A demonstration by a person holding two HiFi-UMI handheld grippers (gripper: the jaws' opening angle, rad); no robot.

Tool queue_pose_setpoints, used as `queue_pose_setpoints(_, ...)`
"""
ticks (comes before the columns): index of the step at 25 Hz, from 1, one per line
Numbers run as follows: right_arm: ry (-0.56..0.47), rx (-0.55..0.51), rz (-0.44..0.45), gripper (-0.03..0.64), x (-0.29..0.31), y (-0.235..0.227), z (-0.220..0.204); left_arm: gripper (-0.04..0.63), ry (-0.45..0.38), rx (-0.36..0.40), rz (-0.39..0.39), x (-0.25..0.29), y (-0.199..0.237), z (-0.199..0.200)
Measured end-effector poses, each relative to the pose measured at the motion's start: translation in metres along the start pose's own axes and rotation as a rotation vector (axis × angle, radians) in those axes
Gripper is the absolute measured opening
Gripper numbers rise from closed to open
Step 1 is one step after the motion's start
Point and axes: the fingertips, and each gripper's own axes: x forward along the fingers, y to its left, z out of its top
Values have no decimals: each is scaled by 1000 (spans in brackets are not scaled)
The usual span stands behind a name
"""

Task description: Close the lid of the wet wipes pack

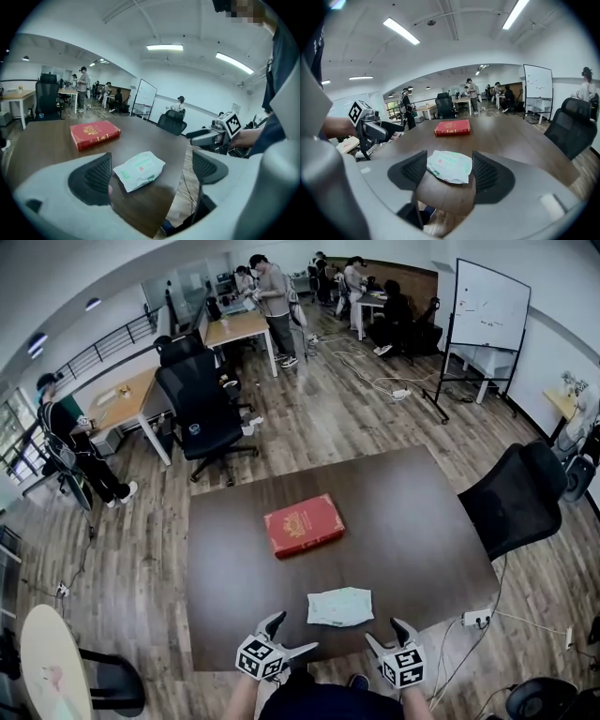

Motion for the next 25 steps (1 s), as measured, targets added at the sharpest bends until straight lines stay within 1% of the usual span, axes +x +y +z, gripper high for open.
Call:
queue_pose_setpoints(2,-5,-16,10,316,-1,2,3,532,-10,7,-1,-4,-3,4)
queue_pose_setpoints(5,-6,-23,30,316,-2,5,6,532,-45,-18,-3,-10,-9,11)
queue_pose_setpoints(6,-7,-24,35,316,-3,6,7,532,-41,-7,2,-12,-11,11)
queue_pose_setpoints(9,-12,-33,44,316,-4,9,11,532,-11,67,22,-16,-17,12)
queue_pose_setpoints(12,-16,-43,51,316,-4,11,15,532,-34,51,18,-19,-18,17)
queue_pose_setpoints(18,-13,-65,77,316,-5,14,16,532,-34,44,25,-23,-17,15)
queue_pose_setpoints(25,0,-68,80,316,-9,13,14,532,-31,40,14,-23,-22,15)
